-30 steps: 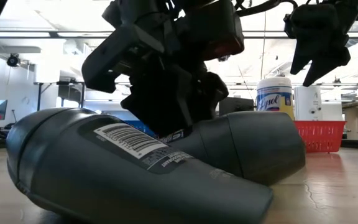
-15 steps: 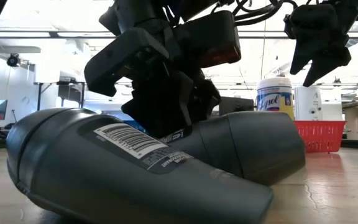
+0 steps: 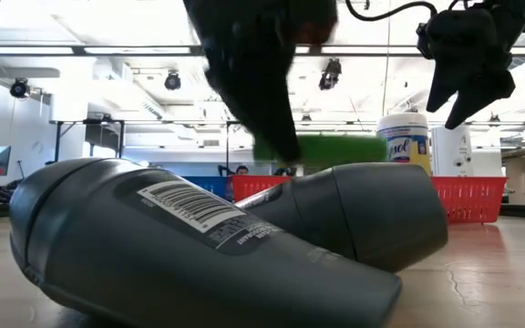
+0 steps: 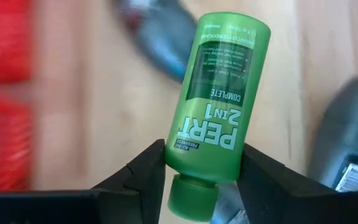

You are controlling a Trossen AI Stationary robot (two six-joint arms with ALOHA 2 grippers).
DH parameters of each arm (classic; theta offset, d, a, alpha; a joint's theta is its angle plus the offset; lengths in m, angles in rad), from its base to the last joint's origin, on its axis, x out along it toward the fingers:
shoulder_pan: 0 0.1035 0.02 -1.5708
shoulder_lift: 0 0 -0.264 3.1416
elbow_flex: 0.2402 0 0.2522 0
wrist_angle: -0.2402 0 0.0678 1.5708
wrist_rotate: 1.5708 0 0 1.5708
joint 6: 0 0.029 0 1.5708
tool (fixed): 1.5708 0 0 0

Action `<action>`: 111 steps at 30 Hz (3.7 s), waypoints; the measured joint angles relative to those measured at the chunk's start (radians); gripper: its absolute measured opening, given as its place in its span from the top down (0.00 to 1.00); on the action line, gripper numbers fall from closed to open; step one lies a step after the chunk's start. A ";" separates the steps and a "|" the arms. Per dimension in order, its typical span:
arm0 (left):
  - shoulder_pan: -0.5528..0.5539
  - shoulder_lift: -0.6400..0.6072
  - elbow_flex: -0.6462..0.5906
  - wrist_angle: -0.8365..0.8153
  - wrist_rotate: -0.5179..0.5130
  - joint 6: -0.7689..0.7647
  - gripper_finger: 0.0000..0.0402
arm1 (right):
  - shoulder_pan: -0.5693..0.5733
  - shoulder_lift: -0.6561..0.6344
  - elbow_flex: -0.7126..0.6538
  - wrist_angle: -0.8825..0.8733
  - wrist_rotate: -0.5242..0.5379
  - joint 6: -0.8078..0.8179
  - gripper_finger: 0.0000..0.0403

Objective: Pick & Place Travel size toiletries
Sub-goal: Put the green shampoo into the blue bin, then put the gray deodorant into the middle red bin

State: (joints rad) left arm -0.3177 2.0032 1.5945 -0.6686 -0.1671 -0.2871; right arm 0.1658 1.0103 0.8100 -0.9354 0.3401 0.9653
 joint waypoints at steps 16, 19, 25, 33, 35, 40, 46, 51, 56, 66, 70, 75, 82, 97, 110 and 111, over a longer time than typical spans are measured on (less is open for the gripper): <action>0.028 -0.292 -0.215 -0.366 -0.602 -1.420 0.58 | 0.000 -0.001 -0.009 0.036 0.030 -0.044 0.10; 0.065 -0.315 -0.329 -0.279 -0.532 -1.436 0.58 | 0.000 0.000 -0.009 0.037 0.029 -0.049 0.10; 0.140 -0.345 -0.526 0.074 -0.363 -1.355 0.58 | 0.000 0.000 -0.010 0.036 0.029 -0.053 0.10; 0.170 -0.353 -0.580 0.177 -0.394 -1.344 0.53 | 0.000 0.000 -0.014 0.033 0.028 -0.053 0.10; 0.173 -0.353 -0.580 0.175 -0.400 -1.344 0.52 | 0.000 0.000 -0.014 0.033 0.028 -0.052 0.10; 0.174 -0.353 -0.578 0.174 -0.392 -1.349 0.47 | 0.000 0.000 -0.014 0.033 0.028 -0.052 0.10; 0.173 -0.371 -0.577 0.163 -0.387 -1.363 0.44 | 0.000 0.000 -0.014 0.034 0.028 -0.049 0.10; 0.147 -0.429 -0.556 0.245 -0.367 -1.144 0.44 | 0.000 0.000 -0.014 0.033 0.026 -0.049 0.10; 0.094 -0.434 -0.473 0.230 -0.205 -0.882 0.44 | 0.000 -0.001 -0.014 0.034 0.026 -0.049 0.10; -0.043 -0.256 -0.308 0.127 -0.052 -1.001 0.46 | 0.000 0.000 -0.015 0.037 0.026 -0.049 0.10; -0.077 -0.158 -0.188 -0.068 -0.014 -1.038 0.46 | 0.000 0.000 -0.016 0.037 0.026 -0.049 0.10; -0.111 -0.079 -0.074 -0.150 0.083 -0.891 0.46 | 0.000 0.001 -0.016 0.037 0.017 -0.049 0.10; -0.138 -0.026 -0.044 -0.154 0.129 -0.931 0.45 | 0.002 0.000 -0.016 0.036 -0.004 -0.048 0.10; -0.137 0.019 -0.046 -0.155 0.146 -0.890 0.18 | 0.002 0.001 -0.017 0.035 -0.008 -0.053 0.10; -0.137 0.099 -0.043 -0.136 0.139 -0.780 0.21 | 0.002 0.001 -0.024 0.035 -0.009 -0.061 0.10; -0.137 0.099 -0.043 -0.138 0.140 -0.780 0.23 | 0.002 0.001 -0.025 0.034 -0.009 -0.060 0.10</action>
State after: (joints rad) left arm -0.4545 2.1025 1.5517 -0.8062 -0.0273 -1.0674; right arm 0.1680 1.0111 0.7849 -0.9015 0.3313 0.9051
